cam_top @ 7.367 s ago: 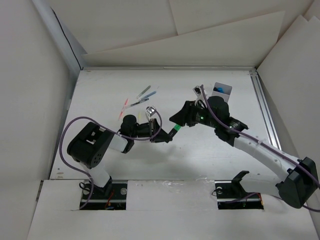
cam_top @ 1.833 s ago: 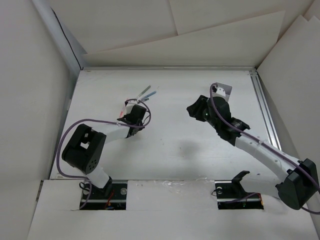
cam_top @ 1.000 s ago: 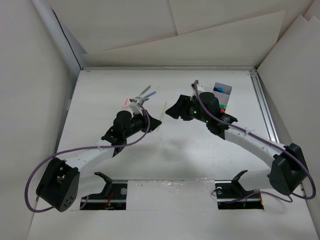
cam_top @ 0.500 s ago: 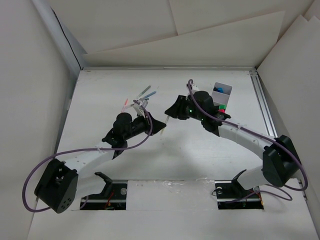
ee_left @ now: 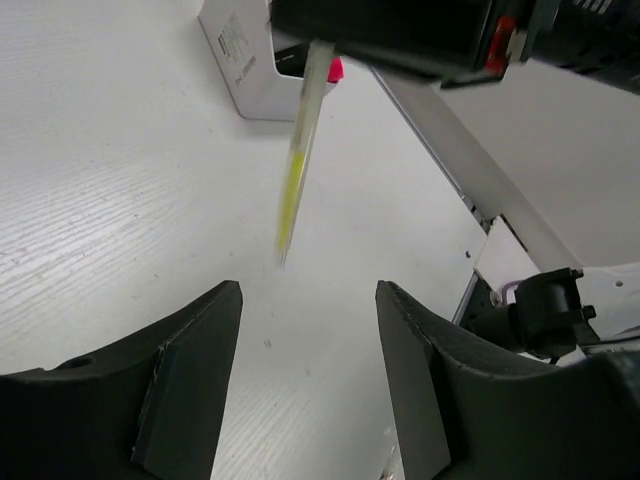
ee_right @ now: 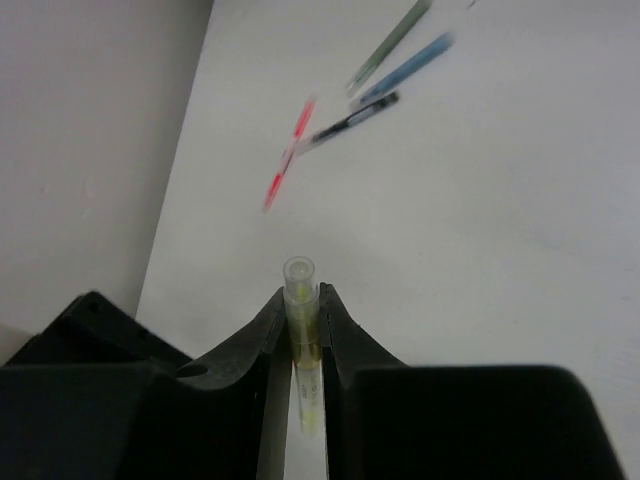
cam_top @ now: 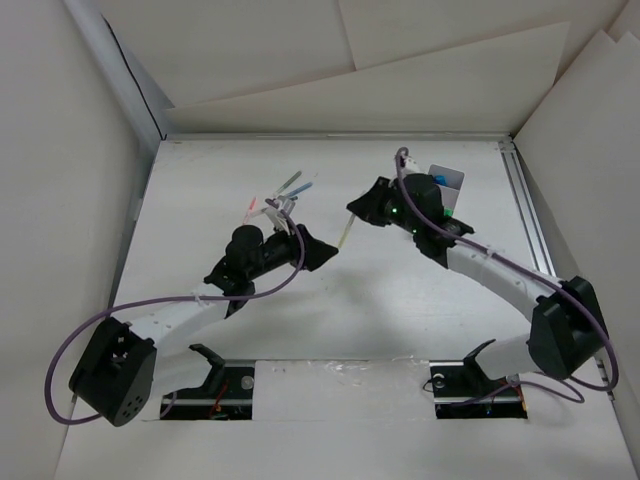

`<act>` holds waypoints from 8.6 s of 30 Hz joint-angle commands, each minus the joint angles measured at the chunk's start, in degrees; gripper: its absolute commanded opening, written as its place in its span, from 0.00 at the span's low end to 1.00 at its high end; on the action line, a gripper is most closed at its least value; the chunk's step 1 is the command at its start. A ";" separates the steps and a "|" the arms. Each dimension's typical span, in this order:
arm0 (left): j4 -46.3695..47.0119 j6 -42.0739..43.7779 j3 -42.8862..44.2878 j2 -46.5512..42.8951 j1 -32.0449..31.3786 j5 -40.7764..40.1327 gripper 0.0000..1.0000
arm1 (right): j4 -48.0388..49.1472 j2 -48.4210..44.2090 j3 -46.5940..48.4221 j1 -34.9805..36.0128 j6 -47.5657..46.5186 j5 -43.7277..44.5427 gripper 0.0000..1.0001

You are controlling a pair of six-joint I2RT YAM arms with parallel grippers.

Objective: Sort the stationery into containers
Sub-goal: Pick up the pen from the center of the board, then place the pen in the storage box, then pick up the pen from the center of the board, then place the pen in the storage box, then pick up the pen from the center of the board.

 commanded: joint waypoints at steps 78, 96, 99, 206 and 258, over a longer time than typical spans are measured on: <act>-53.16 2.92 41.83 41.34 20.42 -46.63 0.37 | -14.52 -21.80 -1.47 0.38 2.67 31.11 0.34; -55.89 1.60 39.66 43.30 20.42 -48.39 0.01 | -14.52 -22.33 -2.00 1.44 1.61 31.11 0.37; -55.89 0.21 37.02 39.18 19.81 -48.39 0.00 | -14.00 -21.54 -2.00 1.44 1.09 29.54 0.42; -13.43 -4.89 13.36 15.77 1.97 -18.05 0.20 | -9.51 -4.47 3.29 -18.60 4.86 41.23 0.60; -51.14 39.40 53.97 51.02 16.03 -33.45 0.35 | -7.14 -25.84 -10.52 -8.14 4.69 18.45 0.27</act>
